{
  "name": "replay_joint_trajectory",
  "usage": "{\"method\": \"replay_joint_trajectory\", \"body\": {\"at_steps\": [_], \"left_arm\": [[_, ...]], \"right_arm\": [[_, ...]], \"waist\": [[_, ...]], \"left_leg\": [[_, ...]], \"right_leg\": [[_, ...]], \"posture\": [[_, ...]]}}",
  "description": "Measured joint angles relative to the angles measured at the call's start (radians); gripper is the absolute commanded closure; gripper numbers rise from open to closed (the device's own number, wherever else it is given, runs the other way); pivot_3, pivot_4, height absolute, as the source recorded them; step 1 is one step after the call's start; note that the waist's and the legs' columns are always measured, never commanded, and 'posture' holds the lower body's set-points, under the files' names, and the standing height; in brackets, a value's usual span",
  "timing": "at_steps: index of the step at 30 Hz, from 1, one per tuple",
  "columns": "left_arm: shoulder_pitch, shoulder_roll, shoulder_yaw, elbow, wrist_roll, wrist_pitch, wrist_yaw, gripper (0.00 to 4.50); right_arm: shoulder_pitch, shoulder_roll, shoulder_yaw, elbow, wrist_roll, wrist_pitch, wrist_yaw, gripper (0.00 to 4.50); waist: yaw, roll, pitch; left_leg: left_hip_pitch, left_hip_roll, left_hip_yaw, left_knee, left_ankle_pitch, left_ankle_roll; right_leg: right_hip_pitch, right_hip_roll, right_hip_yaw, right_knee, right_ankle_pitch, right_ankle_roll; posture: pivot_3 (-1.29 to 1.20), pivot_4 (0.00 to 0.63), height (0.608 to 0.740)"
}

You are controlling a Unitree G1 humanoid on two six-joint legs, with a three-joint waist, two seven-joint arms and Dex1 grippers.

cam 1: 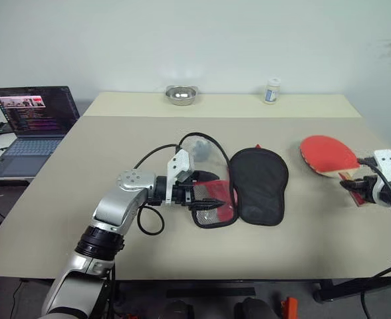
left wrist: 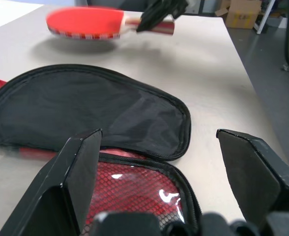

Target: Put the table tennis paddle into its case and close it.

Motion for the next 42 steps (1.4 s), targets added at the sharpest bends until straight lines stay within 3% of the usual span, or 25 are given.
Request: {"method": "replay_joint_trajectory", "body": {"at_steps": [3, 7, 11, 14, 23, 42], "left_arm": [[0.005, 0.018, 0.028, 0.004, 0.0, -0.003, 0.009, 0.42], [0.002, 0.028, 0.047, 0.019, 0.0, -0.02, 0.015, 0.42], [-0.011, 0.029, 0.051, 0.03, 0.0, -0.023, 0.015, 0.42], [-0.019, 0.029, 0.051, 0.04, 0.0, -0.026, 0.014, 0.42], [-0.025, 0.028, 0.051, 0.052, 0.004, -0.045, 0.012, 0.42], [-0.063, 0.027, 0.055, 0.087, 0.012, -0.089, 0.017, 0.42]], "right_arm": [[0.047, 0.125, -0.073, -0.314, 0.067, 0.186, -0.097, 3.43], [0.055, 0.48, -0.106, -0.661, 0.111, 0.436, -0.285, 3.43], [0.051, 0.788, -0.078, -0.785, 0.061, 0.51, -0.489, 3.43], [0.059, 0.903, -0.042, -0.788, 0.025, 0.494, -0.588, 3.43], [0.116, 0.96, -0.022, -0.736, -0.031, 0.387, -0.692, 3.43], [0.18, 0.939, 0.078, -0.696, -0.035, 0.333, -0.694, 3.43]], "waist": [[-0.004, 0.0, 0.0], [-0.008, 0.0, 0.0], [-0.006, 0.0, 0.0], [-0.003, 0.0, 0.0], [-0.009, 0.0, 0.0], [-0.022, 0.0, 0.0]], "left_leg": [[0.0, 0.003, -0.001, 0.0, 0.001, -0.001], [0.0, 0.003, -0.003, -0.001, 0.003, -0.005], [-0.003, 0.0, -0.003, 0.0, 0.003, -0.005], [-0.005, -0.002, -0.003, 0.0, 0.003, -0.005], [-0.005, -0.001, -0.004, 0.0, 0.003, -0.005], [-0.004, 0.0, -0.004, -0.001, 0.003, -0.005]], "right_leg": [[0.0, 0.0, -0.001, 0.0, 0.0, 0.0], [-0.001, 0.001, -0.003, 0.003, -0.001, 0.001], [-0.002, 0.001, -0.003, 0.003, 0.0, 0.0], [-0.003, -0.001, -0.003, 0.0, 0.0, 0.0], [-0.003, 0.001, -0.003, 0.001, 0.0, -0.001], [-0.003, 0.001, -0.003, 0.001, 0.0, 0.0]], "posture": [[0.0, 0.15, 0.74], [0.0, 0.15, 0.74], [0.0, 0.15, 0.74], [0.0, 0.15, 0.74], [0.0, 0.15, 0.74], [0.0, 0.15, 0.74]]}}
